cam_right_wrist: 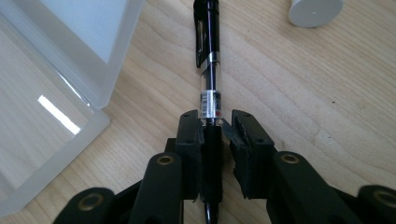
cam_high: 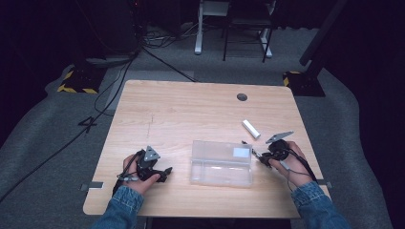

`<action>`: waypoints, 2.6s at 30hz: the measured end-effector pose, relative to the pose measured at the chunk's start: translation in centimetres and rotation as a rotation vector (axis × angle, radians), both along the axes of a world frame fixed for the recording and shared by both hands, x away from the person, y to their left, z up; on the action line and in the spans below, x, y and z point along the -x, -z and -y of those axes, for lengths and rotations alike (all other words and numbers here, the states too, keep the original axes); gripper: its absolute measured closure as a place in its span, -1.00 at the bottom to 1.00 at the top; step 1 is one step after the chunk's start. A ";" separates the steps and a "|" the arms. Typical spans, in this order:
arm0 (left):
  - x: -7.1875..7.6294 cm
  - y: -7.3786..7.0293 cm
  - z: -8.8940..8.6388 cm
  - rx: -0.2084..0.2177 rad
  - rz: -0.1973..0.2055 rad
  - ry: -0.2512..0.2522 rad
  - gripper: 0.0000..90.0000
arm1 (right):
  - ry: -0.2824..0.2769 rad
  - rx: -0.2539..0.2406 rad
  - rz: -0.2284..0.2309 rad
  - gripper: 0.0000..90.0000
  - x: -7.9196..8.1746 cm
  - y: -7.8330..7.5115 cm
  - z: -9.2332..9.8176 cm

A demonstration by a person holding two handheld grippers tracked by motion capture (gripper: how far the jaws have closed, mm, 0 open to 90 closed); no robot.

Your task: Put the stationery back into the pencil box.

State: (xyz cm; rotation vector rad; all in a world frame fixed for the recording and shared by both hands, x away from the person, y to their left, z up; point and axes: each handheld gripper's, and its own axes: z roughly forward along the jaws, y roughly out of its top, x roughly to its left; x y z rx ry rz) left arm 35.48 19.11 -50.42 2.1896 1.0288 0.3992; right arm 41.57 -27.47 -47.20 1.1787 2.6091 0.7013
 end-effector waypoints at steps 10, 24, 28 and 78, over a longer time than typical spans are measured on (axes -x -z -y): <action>0.3 0.0 -0.1 0.006 -0.007 0.006 -0.66 | -0.005 0.021 0.001 0.77 0.0 0.1 -0.3; 0.3 0.0 -0.1 0.004 -0.006 0.009 -0.66 | 0.045 -0.015 0.028 0.78 0.3 0.0 0.0; 0.3 0.0 -0.1 0.004 -0.006 0.010 -0.66 | 0.061 -0.046 0.038 0.78 0.3 -0.5 0.5; 0.4 0.0 -0.1 0.006 -0.006 0.008 -0.66 | -0.264 -0.171 0.132 0.78 4.6 -8.3 -5.4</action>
